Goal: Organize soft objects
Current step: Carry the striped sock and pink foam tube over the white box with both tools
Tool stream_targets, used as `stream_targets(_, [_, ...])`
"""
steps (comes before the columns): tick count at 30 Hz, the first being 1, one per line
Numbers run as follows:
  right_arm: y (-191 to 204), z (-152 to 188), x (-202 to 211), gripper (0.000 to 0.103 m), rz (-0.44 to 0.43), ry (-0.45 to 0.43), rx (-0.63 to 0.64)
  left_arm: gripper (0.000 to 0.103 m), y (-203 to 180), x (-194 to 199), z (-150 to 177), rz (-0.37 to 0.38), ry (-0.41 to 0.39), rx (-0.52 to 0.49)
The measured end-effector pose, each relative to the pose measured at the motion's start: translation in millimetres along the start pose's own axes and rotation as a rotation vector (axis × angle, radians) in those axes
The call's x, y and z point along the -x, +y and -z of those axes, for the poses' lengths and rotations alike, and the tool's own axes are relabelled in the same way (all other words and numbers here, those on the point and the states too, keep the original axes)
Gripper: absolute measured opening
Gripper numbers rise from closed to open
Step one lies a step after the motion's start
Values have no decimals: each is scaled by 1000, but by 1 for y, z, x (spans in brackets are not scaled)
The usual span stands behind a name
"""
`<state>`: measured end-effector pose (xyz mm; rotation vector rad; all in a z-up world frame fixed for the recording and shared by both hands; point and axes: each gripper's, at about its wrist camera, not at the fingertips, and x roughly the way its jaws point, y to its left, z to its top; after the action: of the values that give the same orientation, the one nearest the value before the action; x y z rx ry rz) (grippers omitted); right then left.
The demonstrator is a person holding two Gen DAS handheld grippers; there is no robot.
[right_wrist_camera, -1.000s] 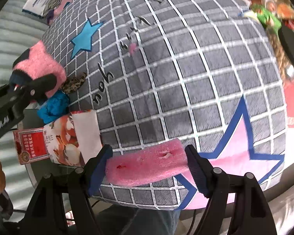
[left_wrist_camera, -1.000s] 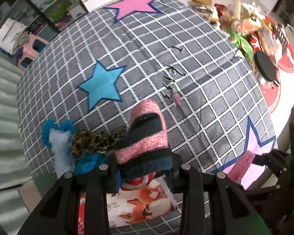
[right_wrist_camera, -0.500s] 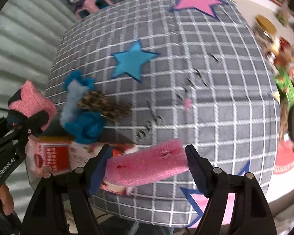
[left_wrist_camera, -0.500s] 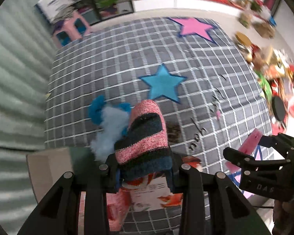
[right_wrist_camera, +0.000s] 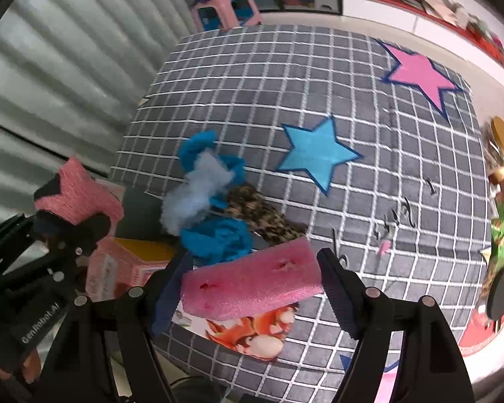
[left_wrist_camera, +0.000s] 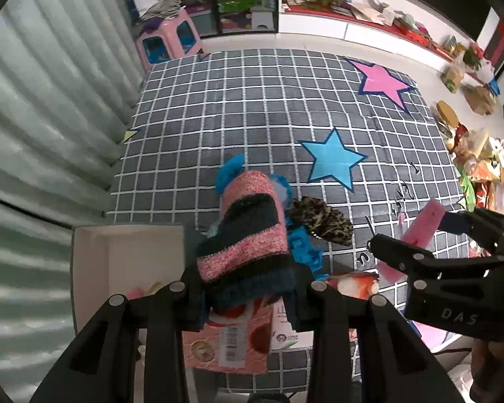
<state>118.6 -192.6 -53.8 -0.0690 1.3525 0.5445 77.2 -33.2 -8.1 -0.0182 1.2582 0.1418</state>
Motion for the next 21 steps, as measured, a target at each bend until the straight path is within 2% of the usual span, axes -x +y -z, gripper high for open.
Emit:
stream_targets(9, [35, -1, -3, 77, 18, 2, 50, 37, 29, 8, 17, 12, -6, 47])
stream_targets(21, [67, 12, -1, 77, 36, 7, 84, 37, 48, 20, 38, 39, -26, 47])
